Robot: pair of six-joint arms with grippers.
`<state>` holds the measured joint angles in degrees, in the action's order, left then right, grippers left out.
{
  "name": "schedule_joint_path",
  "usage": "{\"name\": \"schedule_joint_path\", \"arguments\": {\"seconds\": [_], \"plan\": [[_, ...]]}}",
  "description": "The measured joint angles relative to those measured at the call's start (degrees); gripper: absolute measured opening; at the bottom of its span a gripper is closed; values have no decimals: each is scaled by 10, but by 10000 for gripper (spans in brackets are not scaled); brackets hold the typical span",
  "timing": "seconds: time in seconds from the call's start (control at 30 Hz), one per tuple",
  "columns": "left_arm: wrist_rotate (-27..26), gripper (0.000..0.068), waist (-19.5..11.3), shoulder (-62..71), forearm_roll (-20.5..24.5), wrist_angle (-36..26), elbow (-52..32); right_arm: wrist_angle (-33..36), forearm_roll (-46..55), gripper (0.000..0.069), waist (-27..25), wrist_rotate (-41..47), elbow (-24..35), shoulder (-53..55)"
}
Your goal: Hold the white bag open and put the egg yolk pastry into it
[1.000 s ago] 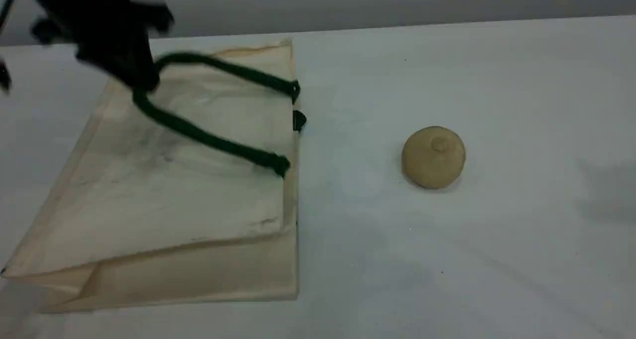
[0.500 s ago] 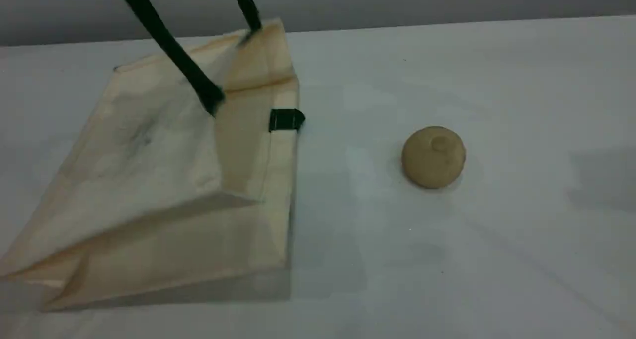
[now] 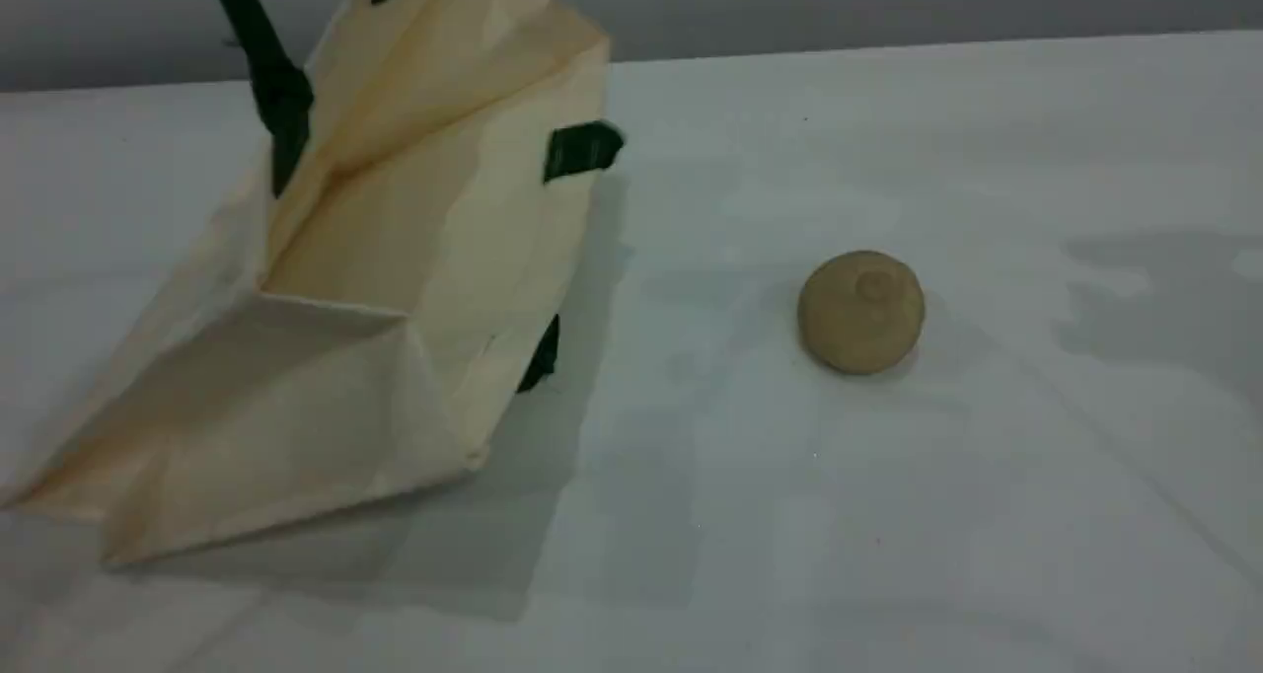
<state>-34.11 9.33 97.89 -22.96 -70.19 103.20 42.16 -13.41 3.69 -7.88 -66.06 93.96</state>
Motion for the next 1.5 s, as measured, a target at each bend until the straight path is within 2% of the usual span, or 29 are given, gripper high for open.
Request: {"name": "schedule_joint_path", "arguments": {"seconds": [0.1,0.33,0.6,0.77,1.17,1.4,1.5], "plan": [[-16,92,0,1,-22,1,0,-21,-1,530,23,-15,0,25],[-63,92,0,2,-27,2,0,-37,-1,530,85,-67,0,72],[-62,92,0,2,-27,2,0,-43,-1,530,149,-67,0,121],[-62,92,0,2,-27,2,0,-79,-2,530,187,-67,0,156],[-59,92,0,2,-27,2,0,-154,-6,530,192,-68,-1,244],[-59,92,0,2,-27,2,0,-162,-42,528,192,-82,-1,283],[-59,92,0,2,-27,2,0,-162,-60,499,192,-95,-1,287]]}}
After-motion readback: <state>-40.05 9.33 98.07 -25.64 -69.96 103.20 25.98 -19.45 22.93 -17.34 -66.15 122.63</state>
